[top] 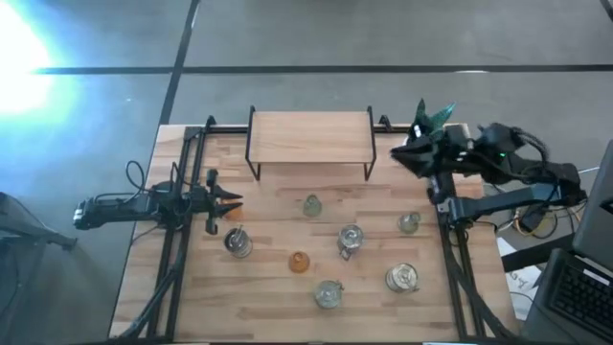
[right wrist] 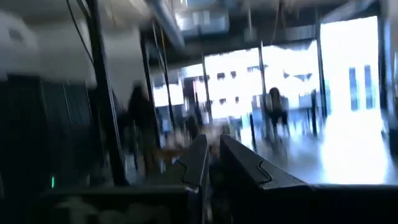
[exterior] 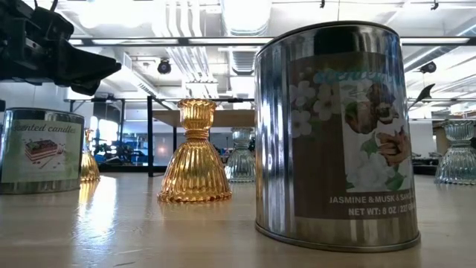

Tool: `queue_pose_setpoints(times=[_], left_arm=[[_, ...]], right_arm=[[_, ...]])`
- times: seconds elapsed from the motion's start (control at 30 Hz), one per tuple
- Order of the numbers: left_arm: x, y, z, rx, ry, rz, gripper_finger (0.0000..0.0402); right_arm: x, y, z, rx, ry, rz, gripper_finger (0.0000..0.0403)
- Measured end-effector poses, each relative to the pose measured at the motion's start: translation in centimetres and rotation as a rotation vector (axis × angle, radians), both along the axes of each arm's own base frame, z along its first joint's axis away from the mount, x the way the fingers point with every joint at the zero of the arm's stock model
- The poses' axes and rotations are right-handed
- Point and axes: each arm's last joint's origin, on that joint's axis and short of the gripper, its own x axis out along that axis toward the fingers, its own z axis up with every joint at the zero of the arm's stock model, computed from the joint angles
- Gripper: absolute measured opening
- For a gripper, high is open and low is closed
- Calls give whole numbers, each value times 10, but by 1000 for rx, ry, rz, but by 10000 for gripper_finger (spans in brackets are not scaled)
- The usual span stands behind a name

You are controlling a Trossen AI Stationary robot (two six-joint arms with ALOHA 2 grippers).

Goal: Pick & Place candle stick holders
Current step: Put the right green scented candle on the shelf

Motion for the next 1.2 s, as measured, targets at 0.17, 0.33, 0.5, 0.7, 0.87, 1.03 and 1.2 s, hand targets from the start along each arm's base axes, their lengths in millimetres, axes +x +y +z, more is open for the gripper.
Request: queue_pose_setpoints(times=[0.17, 0.33, 0.5, 0.7, 0.87, 1.03, 1.2], left_arm=[[0, 0, 0, 0, 0, 0, 92], [0, 0, 0, 0, 1, 0, 92], [0, 0, 0, 0, 1, 0, 92], [0, 0, 0, 0, 2, 0, 92], [0, 0, 0, 0, 2, 0, 92], [0, 0, 0, 0, 2, 0, 92], [0, 0, 0, 0, 2, 0, 92]], right_arm=[[9, -3, -4, 84, 471, -130, 38], [-8, 3, -12, 184, 931, -229, 38], [-26, 17, -23, 322, 1139, -312, 38], [-31, 35, -39, 459, 1204, -343, 38], [-31, 45, -58, 470, 1290, -341, 38], [-33, 52, -77, 513, 1330, -375, 38], [-10, 62, -98, 498, 1261, -292, 38]])
